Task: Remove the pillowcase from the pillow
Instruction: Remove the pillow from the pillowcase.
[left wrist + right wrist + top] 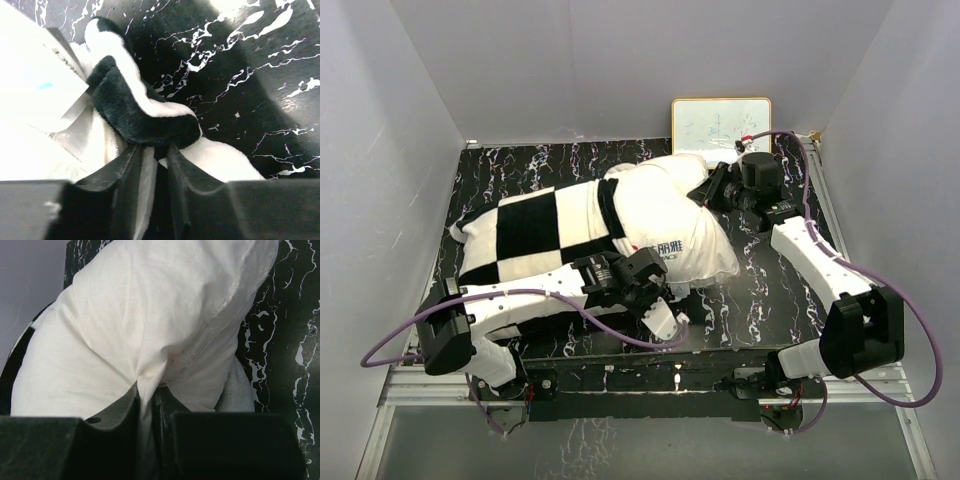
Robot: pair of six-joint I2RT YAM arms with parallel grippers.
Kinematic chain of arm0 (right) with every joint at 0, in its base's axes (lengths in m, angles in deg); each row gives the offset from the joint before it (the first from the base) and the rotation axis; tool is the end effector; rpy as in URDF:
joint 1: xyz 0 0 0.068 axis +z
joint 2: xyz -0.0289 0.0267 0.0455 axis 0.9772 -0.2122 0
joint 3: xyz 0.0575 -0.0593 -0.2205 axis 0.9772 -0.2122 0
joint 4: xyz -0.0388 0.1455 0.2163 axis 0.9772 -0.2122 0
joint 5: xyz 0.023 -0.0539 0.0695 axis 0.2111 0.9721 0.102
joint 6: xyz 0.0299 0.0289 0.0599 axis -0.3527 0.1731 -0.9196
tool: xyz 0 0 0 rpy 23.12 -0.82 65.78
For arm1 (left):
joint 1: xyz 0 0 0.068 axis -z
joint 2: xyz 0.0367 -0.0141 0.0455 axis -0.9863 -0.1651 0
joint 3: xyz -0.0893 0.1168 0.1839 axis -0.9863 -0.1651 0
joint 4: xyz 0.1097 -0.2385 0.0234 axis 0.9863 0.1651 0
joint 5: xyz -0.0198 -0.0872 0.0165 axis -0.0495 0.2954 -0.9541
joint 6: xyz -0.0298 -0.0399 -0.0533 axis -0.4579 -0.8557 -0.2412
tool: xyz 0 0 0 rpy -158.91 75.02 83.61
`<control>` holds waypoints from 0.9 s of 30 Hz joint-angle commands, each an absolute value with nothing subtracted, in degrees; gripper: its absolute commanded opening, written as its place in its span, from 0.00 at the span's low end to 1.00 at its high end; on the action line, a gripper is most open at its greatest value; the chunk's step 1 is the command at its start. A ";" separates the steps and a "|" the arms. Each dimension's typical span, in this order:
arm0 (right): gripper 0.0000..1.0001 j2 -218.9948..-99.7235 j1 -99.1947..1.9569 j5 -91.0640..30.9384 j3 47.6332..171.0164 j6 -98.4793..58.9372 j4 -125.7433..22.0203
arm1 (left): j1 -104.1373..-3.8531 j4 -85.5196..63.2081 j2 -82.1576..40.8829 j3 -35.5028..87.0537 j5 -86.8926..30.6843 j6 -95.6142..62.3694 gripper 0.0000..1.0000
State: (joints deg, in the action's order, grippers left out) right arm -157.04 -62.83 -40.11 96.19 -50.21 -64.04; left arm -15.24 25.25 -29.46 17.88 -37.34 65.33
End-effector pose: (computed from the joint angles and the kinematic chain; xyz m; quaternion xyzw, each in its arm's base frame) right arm 0.3290 0.1068 0.2587 0.0884 0.8505 0.3394 0.3919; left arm 0.1385 -0.2982 0.2003 0.8803 0.3618 0.0218 0.3062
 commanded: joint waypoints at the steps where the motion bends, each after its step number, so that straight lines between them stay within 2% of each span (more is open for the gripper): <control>1: 0.08 -156.91 -66.97 -40.58 101.65 -48.44 -59.64 | -18.77 32.19 -27.18 17.30 -41.81 61.20 0.14; 3: 0.08 -158.37 -69.14 -41.18 102.67 -48.10 -59.70 | -18.86 33.84 -26.47 16.99 -41.39 59.58 0.01; 4: 0.08 -159.06 -70.23 -41.26 103.21 -47.85 -59.70 | -18.88 35.09 -26.00 17.02 -40.77 58.98 0.00; 9: 0.08 -162.46 -75.31 -41.56 106.31 -46.56 -59.53 | -18.88 43.52 -22.28 16.58 -36.93 58.40 0.00; 13: 0.08 -164.41 -77.29 -40.26 110.94 -44.37 -60.40 | -19.11 46.99 -19.83 12.69 -39.19 56.97 0.00; 18: 0.08 -165.13 -77.48 -39.56 114.51 -44.93 -59.97 | -21.47 49.93 -15.87 7.99 -38.99 56.39 0.00; 24: 0.08 -164.29 -76.52 -42.75 112.09 -46.59 -56.34 | -24.58 50.80 -12.08 6.41 -37.32 57.48 0.00; 27: 0.08 -162.85 -72.54 -42.62 109.91 -43.91 -55.88 | -24.57 48.54 -11.88 11.56 -33.49 56.57 0.36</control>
State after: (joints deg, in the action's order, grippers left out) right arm -167.05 -76.47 -43.15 109.30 -45.86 -65.44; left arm -24.38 48.07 -13.89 5.96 -37.69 57.74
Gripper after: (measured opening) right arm 0.130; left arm 0.188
